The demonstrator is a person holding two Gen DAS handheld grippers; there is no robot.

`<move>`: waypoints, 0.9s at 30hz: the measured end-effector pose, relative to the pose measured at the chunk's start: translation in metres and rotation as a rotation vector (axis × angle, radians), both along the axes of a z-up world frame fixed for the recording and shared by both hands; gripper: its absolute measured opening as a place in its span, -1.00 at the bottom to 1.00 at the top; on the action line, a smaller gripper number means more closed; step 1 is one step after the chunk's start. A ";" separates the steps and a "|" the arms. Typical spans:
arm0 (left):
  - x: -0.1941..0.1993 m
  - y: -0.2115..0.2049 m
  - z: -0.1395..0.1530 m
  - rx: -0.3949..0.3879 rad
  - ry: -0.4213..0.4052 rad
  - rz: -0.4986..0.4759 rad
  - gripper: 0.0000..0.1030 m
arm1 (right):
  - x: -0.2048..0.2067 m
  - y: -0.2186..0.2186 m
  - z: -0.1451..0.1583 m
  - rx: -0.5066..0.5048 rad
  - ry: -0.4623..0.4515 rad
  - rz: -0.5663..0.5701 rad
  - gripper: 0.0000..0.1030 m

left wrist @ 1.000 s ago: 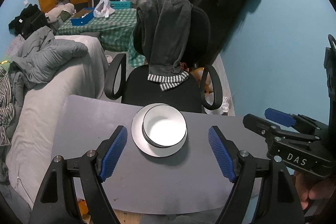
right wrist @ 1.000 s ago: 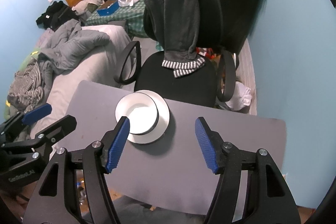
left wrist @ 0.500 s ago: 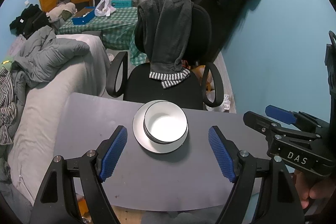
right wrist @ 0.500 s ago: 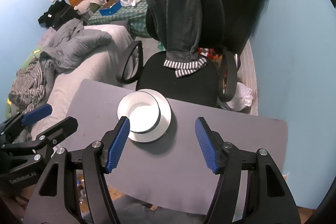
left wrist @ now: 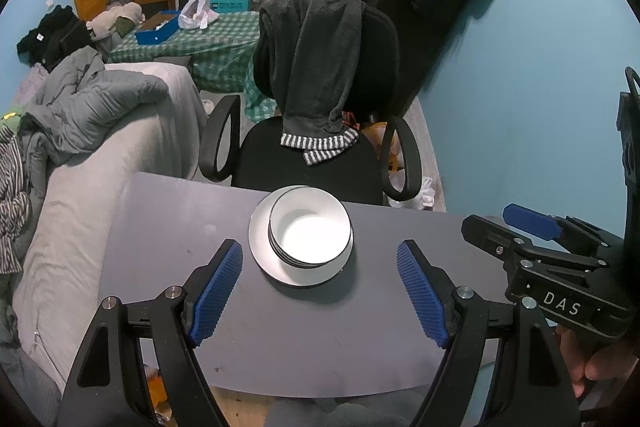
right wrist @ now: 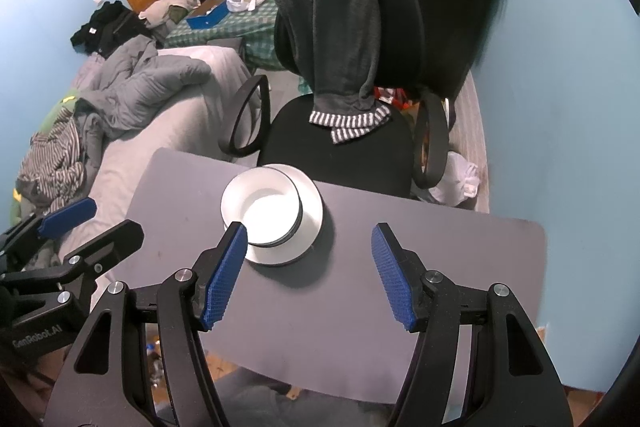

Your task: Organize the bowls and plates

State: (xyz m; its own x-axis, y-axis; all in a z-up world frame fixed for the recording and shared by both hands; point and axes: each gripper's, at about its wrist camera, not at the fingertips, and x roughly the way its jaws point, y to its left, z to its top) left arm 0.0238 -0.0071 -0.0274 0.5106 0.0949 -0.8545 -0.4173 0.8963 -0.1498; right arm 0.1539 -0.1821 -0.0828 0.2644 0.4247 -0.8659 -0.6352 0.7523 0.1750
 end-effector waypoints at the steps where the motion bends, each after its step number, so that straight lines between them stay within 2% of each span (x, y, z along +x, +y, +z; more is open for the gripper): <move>1: 0.000 0.000 0.001 -0.002 0.003 0.001 0.57 | 0.000 0.000 0.000 -0.001 0.001 -0.001 0.24; 7: -0.003 -0.002 0.000 -0.036 0.012 -0.001 0.57 | 0.001 -0.003 -0.002 0.001 0.001 -0.002 0.24; 9: -0.004 -0.002 0.000 -0.057 0.012 -0.001 0.68 | 0.001 -0.004 -0.001 0.005 0.003 -0.004 0.24; 27: -0.007 -0.006 0.005 -0.031 0.006 -0.005 0.71 | 0.001 -0.010 -0.005 0.015 0.009 -0.008 0.24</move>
State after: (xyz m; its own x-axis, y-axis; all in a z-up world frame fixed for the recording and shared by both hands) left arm 0.0165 -0.0128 -0.0222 0.5059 0.0659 -0.8601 -0.4141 0.8932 -0.1752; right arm 0.1546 -0.1920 -0.0875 0.2606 0.4352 -0.8618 -0.6272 0.7549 0.1916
